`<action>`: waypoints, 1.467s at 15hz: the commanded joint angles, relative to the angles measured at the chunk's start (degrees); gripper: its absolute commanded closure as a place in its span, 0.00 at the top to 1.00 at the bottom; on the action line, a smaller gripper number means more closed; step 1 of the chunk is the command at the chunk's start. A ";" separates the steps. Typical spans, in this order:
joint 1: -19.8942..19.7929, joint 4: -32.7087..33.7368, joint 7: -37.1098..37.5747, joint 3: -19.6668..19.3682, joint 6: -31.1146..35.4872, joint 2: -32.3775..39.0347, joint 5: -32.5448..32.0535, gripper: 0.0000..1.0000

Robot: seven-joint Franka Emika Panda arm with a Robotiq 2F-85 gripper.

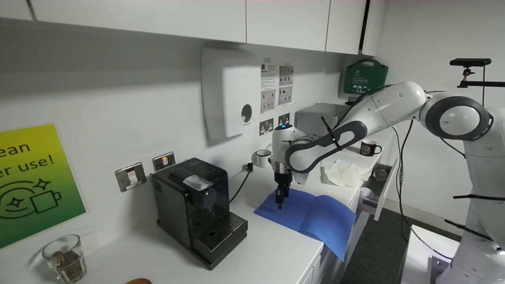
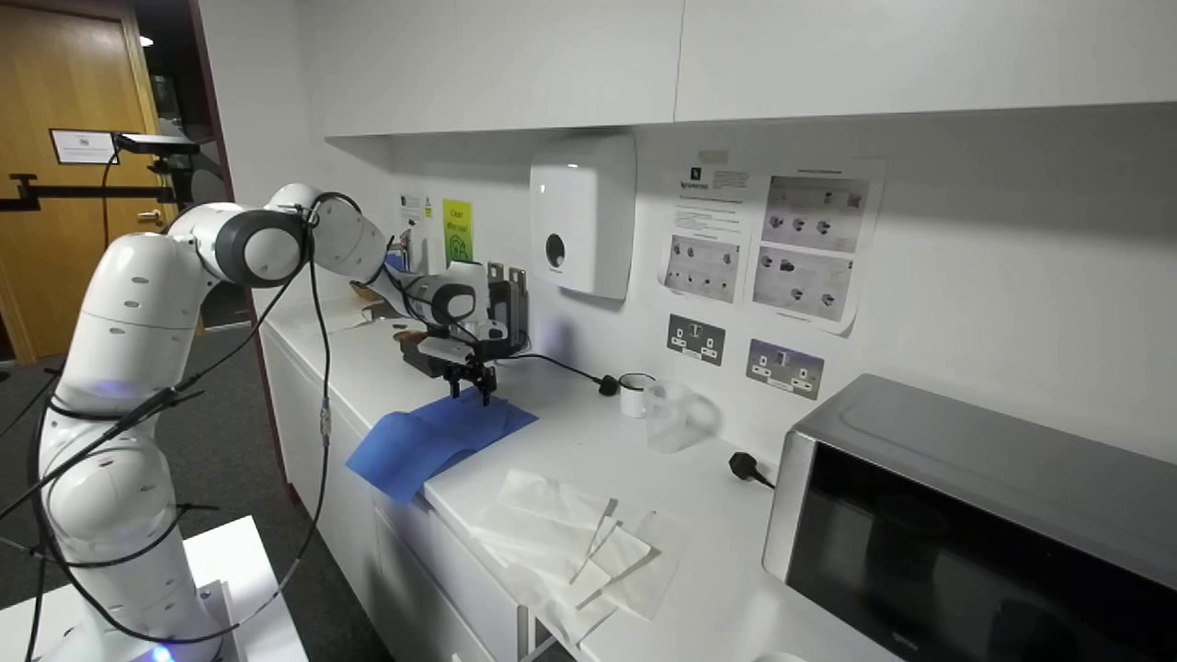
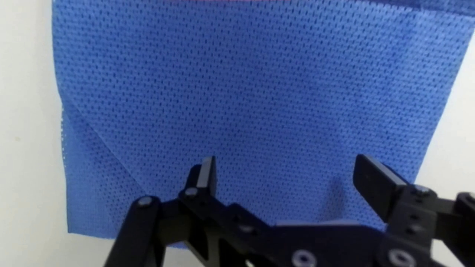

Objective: Unfold the blue towel once

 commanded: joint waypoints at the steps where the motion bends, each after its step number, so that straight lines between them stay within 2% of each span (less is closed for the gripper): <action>1: -0.67 3.11 0.07 0.26 -2.52 1.73 1.84 1.00; 22: -0.93 8.26 0.65 0.33 -3.73 6.15 4.60 1.00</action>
